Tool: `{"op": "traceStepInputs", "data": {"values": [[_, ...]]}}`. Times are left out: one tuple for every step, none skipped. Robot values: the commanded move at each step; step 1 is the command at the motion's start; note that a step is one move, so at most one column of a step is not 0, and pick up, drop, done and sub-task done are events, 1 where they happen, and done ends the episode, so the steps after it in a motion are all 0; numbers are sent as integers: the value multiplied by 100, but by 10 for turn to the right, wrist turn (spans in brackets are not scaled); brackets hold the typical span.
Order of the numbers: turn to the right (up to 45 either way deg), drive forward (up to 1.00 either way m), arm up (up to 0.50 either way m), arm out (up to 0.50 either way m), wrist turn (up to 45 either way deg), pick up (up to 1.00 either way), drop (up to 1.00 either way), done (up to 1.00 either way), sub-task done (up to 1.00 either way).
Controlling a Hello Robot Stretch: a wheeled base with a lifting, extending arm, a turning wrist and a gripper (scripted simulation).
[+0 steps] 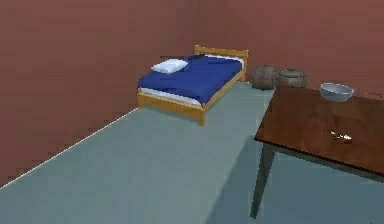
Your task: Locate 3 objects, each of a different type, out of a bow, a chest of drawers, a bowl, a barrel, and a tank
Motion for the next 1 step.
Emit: {"op": "traceStepInputs", "data": {"values": [[0,100,0,0,0,0,0,0,0]]}}
